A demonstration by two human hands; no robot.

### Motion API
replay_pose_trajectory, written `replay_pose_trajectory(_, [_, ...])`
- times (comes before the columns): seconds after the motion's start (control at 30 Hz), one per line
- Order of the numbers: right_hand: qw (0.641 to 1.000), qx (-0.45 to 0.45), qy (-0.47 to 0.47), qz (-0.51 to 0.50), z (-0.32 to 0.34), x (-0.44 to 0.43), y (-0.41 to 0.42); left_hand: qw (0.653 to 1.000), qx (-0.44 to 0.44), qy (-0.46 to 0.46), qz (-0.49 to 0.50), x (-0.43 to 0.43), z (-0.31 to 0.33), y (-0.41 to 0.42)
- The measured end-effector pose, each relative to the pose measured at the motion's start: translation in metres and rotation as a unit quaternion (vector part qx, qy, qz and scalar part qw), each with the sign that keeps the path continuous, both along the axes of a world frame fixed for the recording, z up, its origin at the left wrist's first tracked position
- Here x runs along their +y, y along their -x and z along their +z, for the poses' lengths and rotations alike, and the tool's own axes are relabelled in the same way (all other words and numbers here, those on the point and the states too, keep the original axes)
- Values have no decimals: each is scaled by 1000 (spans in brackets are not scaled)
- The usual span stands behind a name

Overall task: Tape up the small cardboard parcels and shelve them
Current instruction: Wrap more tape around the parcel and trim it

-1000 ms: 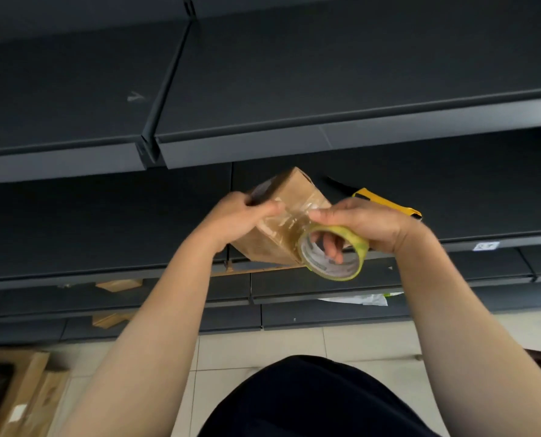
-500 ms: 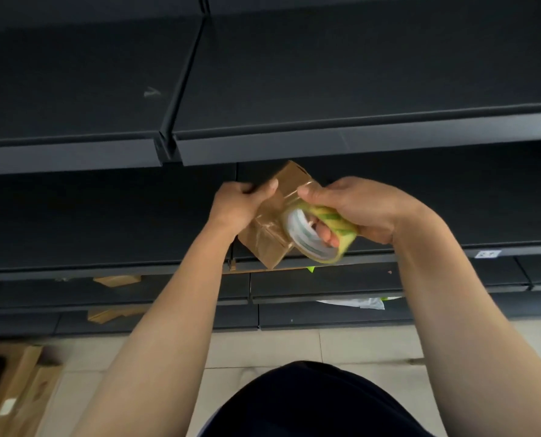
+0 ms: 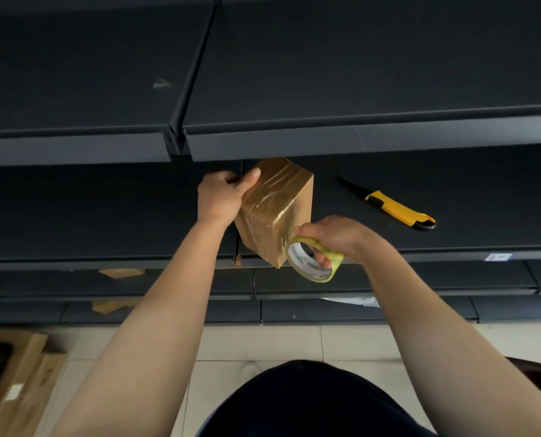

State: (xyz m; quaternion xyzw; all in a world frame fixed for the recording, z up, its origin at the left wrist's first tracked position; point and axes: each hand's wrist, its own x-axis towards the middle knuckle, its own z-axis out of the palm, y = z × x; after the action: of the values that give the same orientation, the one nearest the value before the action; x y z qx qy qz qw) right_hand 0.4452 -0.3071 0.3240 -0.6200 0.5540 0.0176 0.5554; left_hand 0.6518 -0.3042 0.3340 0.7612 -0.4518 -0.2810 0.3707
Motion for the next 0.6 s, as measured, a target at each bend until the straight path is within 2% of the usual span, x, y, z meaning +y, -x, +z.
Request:
replay_pose_trajectory(0.1, [1000,-14,-2,-3,-1,-3,-8,974,-213,76,17,8,6,9])
replay_pose_trajectory(0.17, [1000,-23,-10,-8,-2,-3,-10,950,-300,88,6,15,12,16])
replay_pose_trajectory(0.23, [999,-34,-20,-23,-3,-3,-10,947,-317,42,-19,19,19,22])
replay_pose_trajectory(0.33, [1000,-3,-4,-16,-2,-3,-16,934,-353,-29,-52,29,22,33])
replay_pose_trajectory(0.43, [999,-16,-23,-33,-2,-1,-26,923,-377,-19,-78,37,14,41])
replay_pose_trajectory(0.6, [989,-91,-64,-95,-9,5,-37,963,-248,49,-89,43,-6,34])
